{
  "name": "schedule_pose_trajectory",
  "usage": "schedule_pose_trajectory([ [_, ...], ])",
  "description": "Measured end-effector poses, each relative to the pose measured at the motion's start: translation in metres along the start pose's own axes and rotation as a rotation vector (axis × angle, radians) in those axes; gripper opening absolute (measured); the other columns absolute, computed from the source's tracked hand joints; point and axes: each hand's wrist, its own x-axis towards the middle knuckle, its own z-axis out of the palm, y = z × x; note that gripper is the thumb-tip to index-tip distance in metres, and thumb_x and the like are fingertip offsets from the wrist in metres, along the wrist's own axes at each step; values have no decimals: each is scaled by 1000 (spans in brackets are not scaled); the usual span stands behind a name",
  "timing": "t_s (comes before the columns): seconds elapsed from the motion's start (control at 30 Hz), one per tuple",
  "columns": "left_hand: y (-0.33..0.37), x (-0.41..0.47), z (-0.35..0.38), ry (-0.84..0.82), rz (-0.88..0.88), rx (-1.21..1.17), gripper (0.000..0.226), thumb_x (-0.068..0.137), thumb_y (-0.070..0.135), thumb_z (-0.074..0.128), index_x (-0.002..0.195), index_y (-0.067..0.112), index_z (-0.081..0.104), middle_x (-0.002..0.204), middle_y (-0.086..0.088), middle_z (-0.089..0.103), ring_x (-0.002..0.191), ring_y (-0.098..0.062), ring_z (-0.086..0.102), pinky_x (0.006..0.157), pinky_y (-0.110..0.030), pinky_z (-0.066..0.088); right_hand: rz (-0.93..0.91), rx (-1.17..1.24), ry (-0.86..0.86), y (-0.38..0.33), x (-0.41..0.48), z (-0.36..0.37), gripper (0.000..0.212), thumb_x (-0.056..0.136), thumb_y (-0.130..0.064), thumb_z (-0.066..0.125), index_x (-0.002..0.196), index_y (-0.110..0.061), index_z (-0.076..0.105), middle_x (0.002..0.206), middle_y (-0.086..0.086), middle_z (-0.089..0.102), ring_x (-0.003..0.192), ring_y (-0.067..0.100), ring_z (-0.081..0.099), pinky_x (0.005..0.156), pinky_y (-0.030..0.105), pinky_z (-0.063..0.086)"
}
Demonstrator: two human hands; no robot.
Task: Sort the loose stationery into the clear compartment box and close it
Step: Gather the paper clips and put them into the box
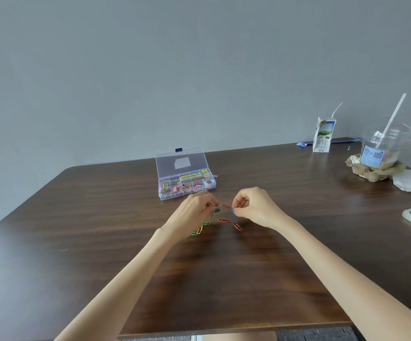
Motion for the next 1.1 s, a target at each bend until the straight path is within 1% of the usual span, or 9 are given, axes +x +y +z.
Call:
schedule_pose_trajectory([
  [0.1,-6,6,-9,37,-34,-32,13,92,9,57,100,10,68,95,2,63,82,-16,62,75,-32,51,-24,9,10,-6,14,3,14,76,-9,73,71,-18,66,73,-1,68,66,10,59,64,23,47],
  [0.23,-18,14,-18,77,-58,-44,11,92,9,59,97,8,69,89,4,62,79,-18,60,74,-30,49,-47,11,10,-13,35,10,11,76,-8,72,74,-17,66,75,-1,68,68,11,60,65,22,48],
  [0.37,-37,28,-25,140,-104,-68,11,91,10,59,94,13,69,86,4,63,76,-18,56,74,-37,47,-61,21,14,-17,63,17,11,75,-5,71,75,-15,67,76,1,67,66,10,58,63,21,44],
  [0.5,-57,48,-29,154,-119,-91,8,91,11,60,93,10,68,92,1,65,78,-18,57,74,-38,49,-80,-5,14,-18,98,21,11,75,-4,70,75,-14,67,75,1,67,69,12,59,65,22,46],
  [0.63,-79,69,-32,165,-131,-104,8,91,10,61,93,10,69,91,3,63,76,-15,58,71,-33,50,-93,-41,-5,-16,133,24,12,74,-1,68,75,-12,68,75,1,68,69,13,60,65,23,48],
  [0.77,-96,88,-27,169,-133,-88,9,92,10,61,96,7,69,93,-2,65,77,-14,57,70,-25,47,-132,-106,-52,-13,163,25,11,74,-1,65,79,-10,69,77,1,69,72,13,62,67,25,51],
  [0.87,-107,99,-20,155,-135,-81,10,91,8,61,96,5,69,95,-5,66,78,-17,57,71,-27,48,-184,-176,-112,-10,180,26,8,77,-4,65,81,-10,69,80,0,68,74,12,61,69,26,51],
  [0.97,-115,105,-13,145,-138,-85,10,91,9,61,96,5,69,94,-5,66,78,-18,57,71,-30,49,-207,-214,-178,-8,189,26,7,80,-5,66,82,-11,68,80,-2,64,73,11,58,66,20,44],
  [1.1,-118,106,-5,100,-135,-70,10,92,9,59,96,6,68,93,-2,64,77,-15,56,70,-27,48,-237,-243,-224,-6,196,28,9,78,-3,66,82,-10,69,78,-1,64,70,10,57,63,19,42],
])
